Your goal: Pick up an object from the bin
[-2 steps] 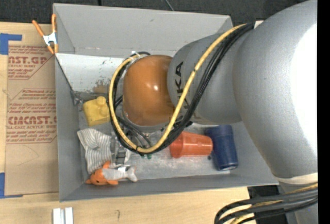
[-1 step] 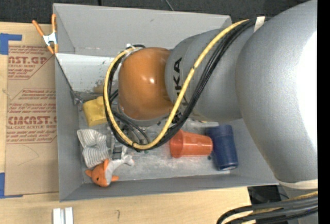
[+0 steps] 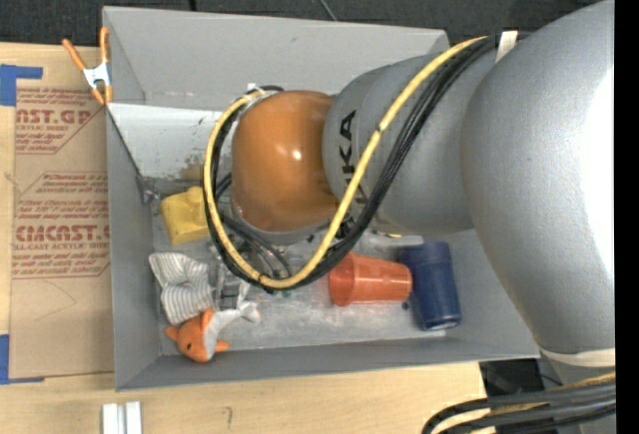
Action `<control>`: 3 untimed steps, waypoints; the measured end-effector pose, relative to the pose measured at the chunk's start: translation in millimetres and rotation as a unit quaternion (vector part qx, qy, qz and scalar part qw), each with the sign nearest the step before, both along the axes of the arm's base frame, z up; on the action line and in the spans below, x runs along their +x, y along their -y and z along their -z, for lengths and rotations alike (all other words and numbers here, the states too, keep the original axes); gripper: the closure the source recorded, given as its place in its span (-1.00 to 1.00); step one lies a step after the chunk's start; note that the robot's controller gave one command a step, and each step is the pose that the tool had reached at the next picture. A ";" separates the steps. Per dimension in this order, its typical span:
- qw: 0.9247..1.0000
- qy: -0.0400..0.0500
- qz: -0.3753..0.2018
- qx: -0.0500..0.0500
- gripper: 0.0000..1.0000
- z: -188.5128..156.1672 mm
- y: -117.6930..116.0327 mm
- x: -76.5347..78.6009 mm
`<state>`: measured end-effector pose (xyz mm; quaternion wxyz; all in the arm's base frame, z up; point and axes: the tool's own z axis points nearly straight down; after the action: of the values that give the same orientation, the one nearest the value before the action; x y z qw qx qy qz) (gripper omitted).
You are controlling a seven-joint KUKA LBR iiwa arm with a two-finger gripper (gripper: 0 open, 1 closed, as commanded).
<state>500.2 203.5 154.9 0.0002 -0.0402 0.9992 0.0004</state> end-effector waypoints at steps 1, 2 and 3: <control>1.000 -0.001 -0.010 -0.001 1.00 -25.9 -4.0 -6.9; 0.999 0.001 -0.033 0.000 -1.00 -54.6 -10.7 2.4; 0.999 0.001 -0.033 0.000 -1.00 -54.6 -10.9 2.3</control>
Offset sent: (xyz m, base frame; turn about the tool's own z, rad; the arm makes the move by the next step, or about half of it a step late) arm 0.0021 0.0099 0.0547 -0.0645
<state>502.4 214.4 209.5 0.0009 -0.0729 0.9973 0.0006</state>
